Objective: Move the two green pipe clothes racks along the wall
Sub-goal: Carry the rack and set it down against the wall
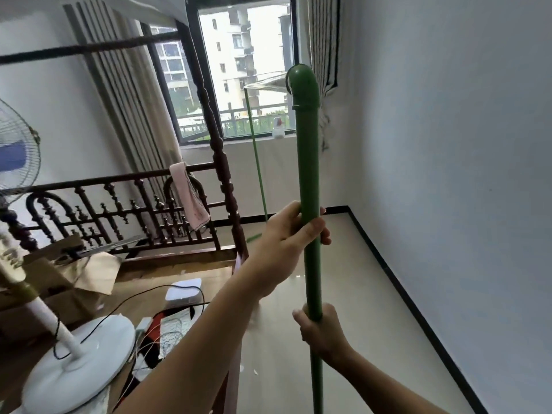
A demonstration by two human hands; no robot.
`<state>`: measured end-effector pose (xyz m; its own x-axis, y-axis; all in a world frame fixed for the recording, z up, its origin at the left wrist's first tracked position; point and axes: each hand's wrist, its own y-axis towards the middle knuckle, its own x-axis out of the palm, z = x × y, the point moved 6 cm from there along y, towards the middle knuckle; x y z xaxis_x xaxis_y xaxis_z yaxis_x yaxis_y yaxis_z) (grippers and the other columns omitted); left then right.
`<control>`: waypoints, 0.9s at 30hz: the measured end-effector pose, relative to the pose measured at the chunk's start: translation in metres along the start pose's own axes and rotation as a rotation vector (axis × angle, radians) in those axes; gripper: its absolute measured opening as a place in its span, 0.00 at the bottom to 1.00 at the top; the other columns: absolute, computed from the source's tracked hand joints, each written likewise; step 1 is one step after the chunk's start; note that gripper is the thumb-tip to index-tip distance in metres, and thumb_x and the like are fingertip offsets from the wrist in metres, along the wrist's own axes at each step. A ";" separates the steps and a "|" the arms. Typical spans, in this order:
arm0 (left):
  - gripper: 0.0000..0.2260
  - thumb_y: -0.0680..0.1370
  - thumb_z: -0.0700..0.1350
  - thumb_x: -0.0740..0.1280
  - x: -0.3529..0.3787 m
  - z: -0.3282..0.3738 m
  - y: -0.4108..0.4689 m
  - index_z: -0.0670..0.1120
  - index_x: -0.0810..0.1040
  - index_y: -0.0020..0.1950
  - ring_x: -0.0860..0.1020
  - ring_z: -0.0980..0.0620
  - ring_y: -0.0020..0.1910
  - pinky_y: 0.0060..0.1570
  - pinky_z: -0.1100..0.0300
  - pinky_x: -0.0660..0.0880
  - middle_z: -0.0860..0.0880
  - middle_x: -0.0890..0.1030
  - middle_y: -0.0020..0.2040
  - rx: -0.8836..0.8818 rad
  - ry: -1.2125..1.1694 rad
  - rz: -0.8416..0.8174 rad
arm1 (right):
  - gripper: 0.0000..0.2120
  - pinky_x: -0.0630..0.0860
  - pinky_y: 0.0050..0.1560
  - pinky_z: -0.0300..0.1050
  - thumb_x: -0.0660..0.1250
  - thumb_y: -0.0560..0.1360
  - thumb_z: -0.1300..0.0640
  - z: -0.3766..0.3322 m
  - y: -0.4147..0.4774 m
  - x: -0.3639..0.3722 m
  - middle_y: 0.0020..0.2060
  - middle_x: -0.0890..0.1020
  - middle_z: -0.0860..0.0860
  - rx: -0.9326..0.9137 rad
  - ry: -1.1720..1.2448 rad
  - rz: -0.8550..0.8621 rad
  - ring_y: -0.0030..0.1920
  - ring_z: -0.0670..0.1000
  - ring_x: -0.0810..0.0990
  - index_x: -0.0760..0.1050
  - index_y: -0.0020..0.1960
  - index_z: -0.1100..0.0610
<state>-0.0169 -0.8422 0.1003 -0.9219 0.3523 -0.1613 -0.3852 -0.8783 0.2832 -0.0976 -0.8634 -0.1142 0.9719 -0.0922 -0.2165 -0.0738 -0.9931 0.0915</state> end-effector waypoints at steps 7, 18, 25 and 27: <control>0.13 0.78 0.42 0.62 0.009 -0.018 0.083 0.43 0.71 0.63 0.81 0.48 0.52 0.57 0.57 0.75 0.43 0.81 0.48 -0.017 0.066 -0.044 | 0.13 0.73 0.30 0.51 0.67 0.70 0.60 0.011 0.079 -0.036 0.23 0.72 0.58 0.048 -0.013 0.019 0.25 0.54 0.72 0.70 0.28 0.60; 0.13 0.76 0.44 0.67 0.081 -0.031 0.176 0.44 0.73 0.60 0.83 0.50 0.49 0.55 0.52 0.80 0.45 0.82 0.49 0.129 0.124 -0.207 | 0.14 0.81 0.40 0.42 0.72 0.70 0.47 0.037 0.104 -0.139 0.38 0.82 0.52 0.016 -0.333 0.226 0.38 0.50 0.82 0.76 0.45 0.56; 0.16 0.74 0.48 0.69 0.144 -0.039 0.234 0.44 0.74 0.58 0.84 0.48 0.47 0.51 0.48 0.81 0.44 0.83 0.48 0.228 0.133 -0.390 | 0.08 0.83 0.43 0.52 0.74 0.70 0.50 0.055 0.090 -0.211 0.37 0.83 0.44 0.095 -0.307 0.488 0.41 0.46 0.83 0.75 0.43 0.46; 0.15 0.74 0.49 0.69 0.165 -0.040 0.249 0.43 0.74 0.56 0.84 0.46 0.46 0.49 0.47 0.81 0.43 0.82 0.47 0.260 0.134 -0.464 | 0.07 0.82 0.45 0.53 0.73 0.70 0.49 0.057 0.087 -0.229 0.38 0.84 0.44 0.148 -0.320 0.583 0.42 0.45 0.83 0.77 0.44 0.49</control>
<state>-0.2637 -1.0153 0.1066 -0.6459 0.6244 -0.4393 -0.7634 -0.5258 0.3752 -0.3389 -0.9325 -0.1124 0.6515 -0.6102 -0.4508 -0.6177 -0.7716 0.1518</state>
